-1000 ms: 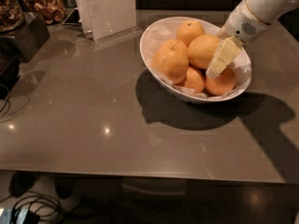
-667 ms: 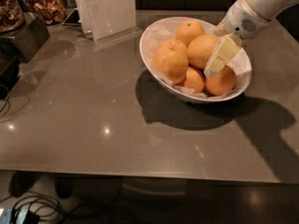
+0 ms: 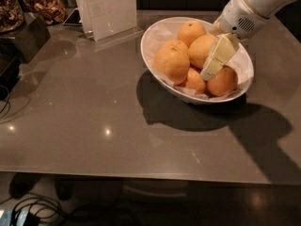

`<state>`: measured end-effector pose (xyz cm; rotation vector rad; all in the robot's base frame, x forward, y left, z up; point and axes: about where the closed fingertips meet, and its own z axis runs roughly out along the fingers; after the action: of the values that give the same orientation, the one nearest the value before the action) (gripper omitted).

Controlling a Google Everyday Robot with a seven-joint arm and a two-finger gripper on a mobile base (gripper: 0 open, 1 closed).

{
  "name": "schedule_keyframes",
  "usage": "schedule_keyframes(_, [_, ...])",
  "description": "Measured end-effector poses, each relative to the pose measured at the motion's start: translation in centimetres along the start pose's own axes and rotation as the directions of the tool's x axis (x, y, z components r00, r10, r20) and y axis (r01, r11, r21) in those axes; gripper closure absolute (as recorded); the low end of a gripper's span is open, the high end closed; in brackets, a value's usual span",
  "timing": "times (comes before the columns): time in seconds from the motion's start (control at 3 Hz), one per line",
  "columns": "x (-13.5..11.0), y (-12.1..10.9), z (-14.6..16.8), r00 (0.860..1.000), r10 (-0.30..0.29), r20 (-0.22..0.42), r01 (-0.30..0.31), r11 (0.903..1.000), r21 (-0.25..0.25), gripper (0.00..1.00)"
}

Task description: Pick orange from white bowl

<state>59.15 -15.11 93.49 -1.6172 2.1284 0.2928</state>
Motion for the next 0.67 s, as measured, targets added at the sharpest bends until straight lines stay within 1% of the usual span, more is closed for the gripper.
schedule_keyframes(0.67, [0.2, -0.9, 2.1, 1.0, -0.012, 0.011, 0.012, 0.9994, -0.032, 0.0])
